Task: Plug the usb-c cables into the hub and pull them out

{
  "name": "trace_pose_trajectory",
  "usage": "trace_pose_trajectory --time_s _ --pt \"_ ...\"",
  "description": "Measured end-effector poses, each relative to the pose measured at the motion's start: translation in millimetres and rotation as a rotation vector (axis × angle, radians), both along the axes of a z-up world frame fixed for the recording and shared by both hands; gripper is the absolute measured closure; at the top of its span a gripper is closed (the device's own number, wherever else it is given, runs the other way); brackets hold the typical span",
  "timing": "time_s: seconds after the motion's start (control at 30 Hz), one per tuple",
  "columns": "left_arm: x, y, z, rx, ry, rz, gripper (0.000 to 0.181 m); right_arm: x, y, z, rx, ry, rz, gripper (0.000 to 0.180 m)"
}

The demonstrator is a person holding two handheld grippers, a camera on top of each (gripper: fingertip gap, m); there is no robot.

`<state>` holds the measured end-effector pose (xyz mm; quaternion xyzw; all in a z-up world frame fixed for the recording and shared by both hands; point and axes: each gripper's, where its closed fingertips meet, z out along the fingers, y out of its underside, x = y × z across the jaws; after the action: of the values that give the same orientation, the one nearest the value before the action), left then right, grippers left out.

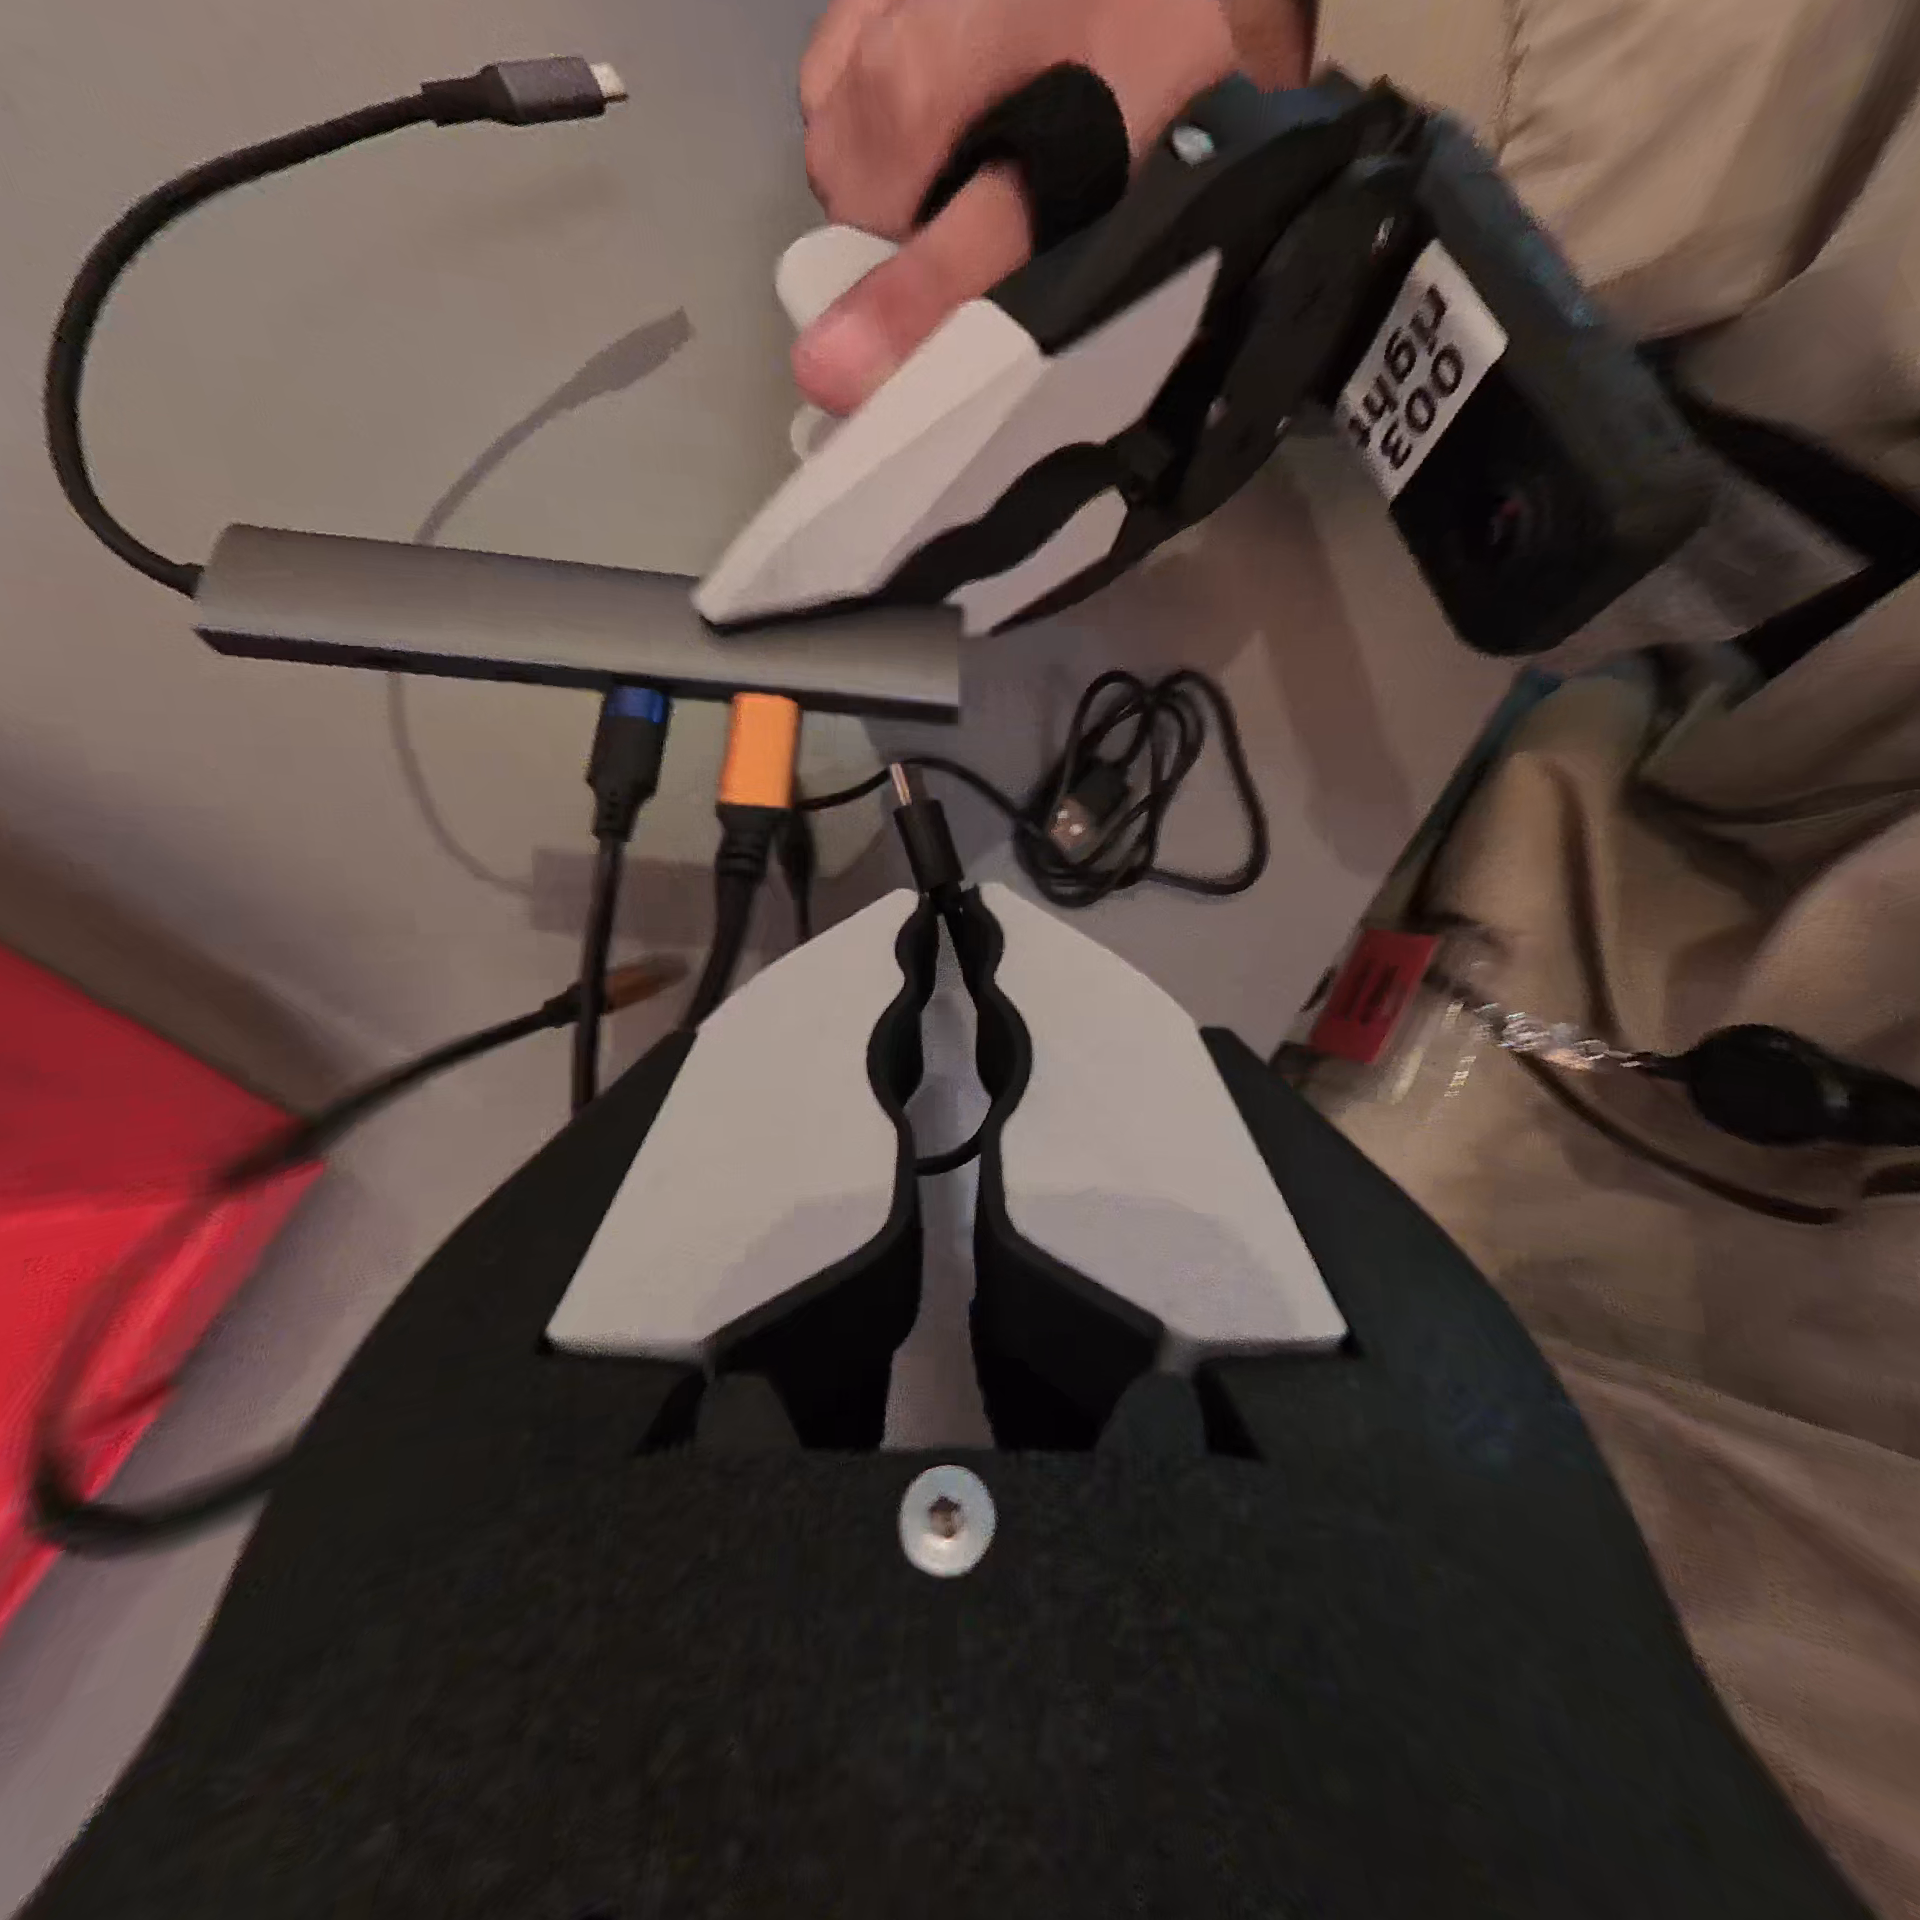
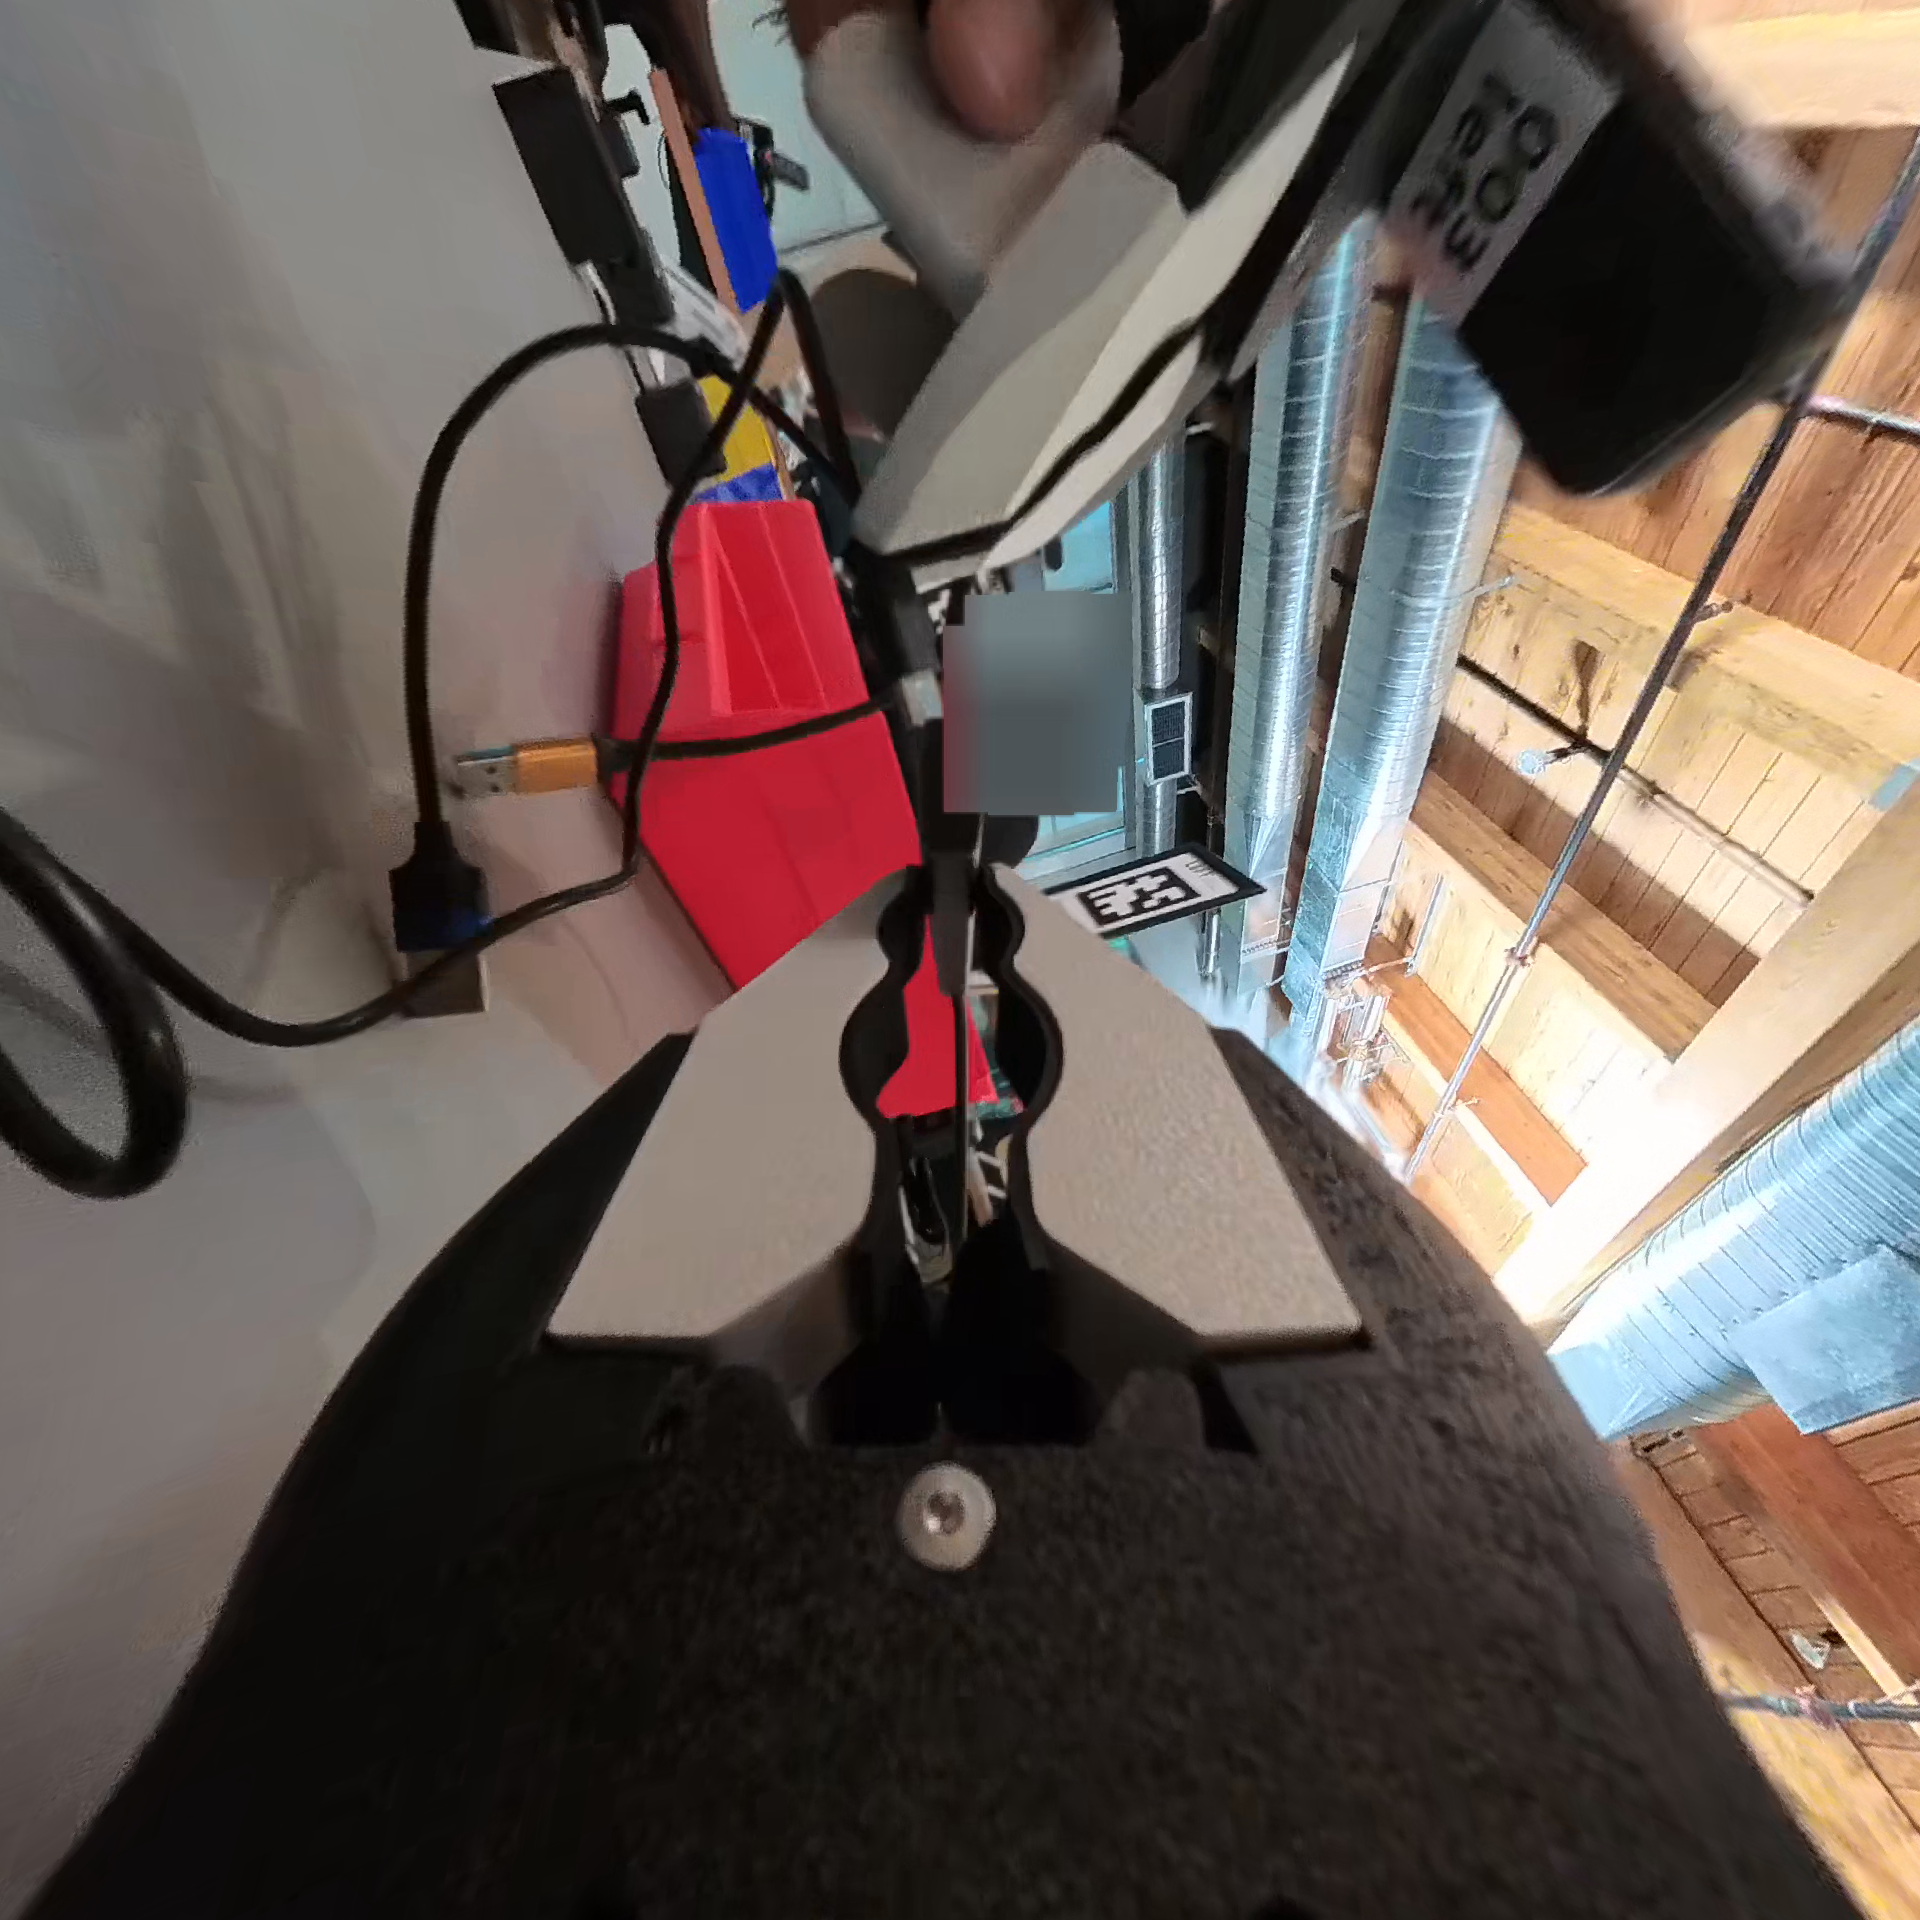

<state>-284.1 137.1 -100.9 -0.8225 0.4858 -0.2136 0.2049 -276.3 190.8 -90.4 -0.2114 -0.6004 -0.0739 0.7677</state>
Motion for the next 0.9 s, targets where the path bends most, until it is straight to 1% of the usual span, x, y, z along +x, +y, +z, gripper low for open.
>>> trace_pose_trajectory --time_s 0.1,0.17,0.23,0.27,0.33,0.4,0.53,0.67,0.73,0.77,0.8,0.83,0.9 --pt "-7.6 -3.2 -22.3 0.107 0.085 -0.020 0.177 2.6 22.3 -17.7 -0.049 -0.071 -0.077 0.170" --pt "-15.5 -8.4 -48.5 0.191 0.166 -0.041 0.176 7.6 39.2 -32.3 -0.066 -0.136 -0.137 0.170" --pt "-21.3 -11.9 -71.3 0.303 0.238 -0.067 0.176 13.1 55.7 -45.4 -0.130 -0.187 -0.205 0.170" --pt "-21.0 -12.9 -78.1 0.383 0.256 -0.092 0.176 15.0 60.7 -49.6 -0.166 -0.200 -0.222 0.170" --pt "-20.6 -10.9 -83.1 0.503 0.262 -0.066 0.176 18.2 68.0 -54.9 -0.247 -0.213 -0.254 0.170" --pt "-12.5 -11.0 -79.4 0.518 0.152 0.011 0.176 21.1 73.2 -61.0 -0.326 -0.231 -0.273 0.170" --pt "-5.9 -13.5 -56.4 0.444 -0.085 0.092 0.176 25.4 78.4 -69.5 -0.414 -0.277 -0.306 0.168" --pt "-7.5 -11.6 -31.1 0.232 -0.476 0.169 0.176 34.7 79.2 -92.8 -0.594 -0.409 -0.361 0.155" --pt "-16.3 -5.6 -18.4 0.198 -0.599 0.208 0.177 40.9 77.6 -93.0 -0.661 -0.426 -0.381 0.153" --pt "-22.0 -1.0 -14.4 0.216 -0.619 0.228 0.177 44.9 75.3 -93.3 -0.717 -0.437 -0.392 0.152" --pt "-27.1 2.9 -12.6 0.258 -0.604 0.235 0.177 49.1 71.7 -92.2 -0.782 -0.439 -0.402 0.145" --pt "-30.8 5.1 -11.8 0.314 -0.567 0.227 0.177 53.2 64.8 -90.5 -0.858 -0.446 -0.405 0.134" --pt "-35.0 7.6 -9.2 0.463 -0.478 0.198 0.177 58.1 38.4 -87.1 -1.065 -0.478 -0.371 0.121"
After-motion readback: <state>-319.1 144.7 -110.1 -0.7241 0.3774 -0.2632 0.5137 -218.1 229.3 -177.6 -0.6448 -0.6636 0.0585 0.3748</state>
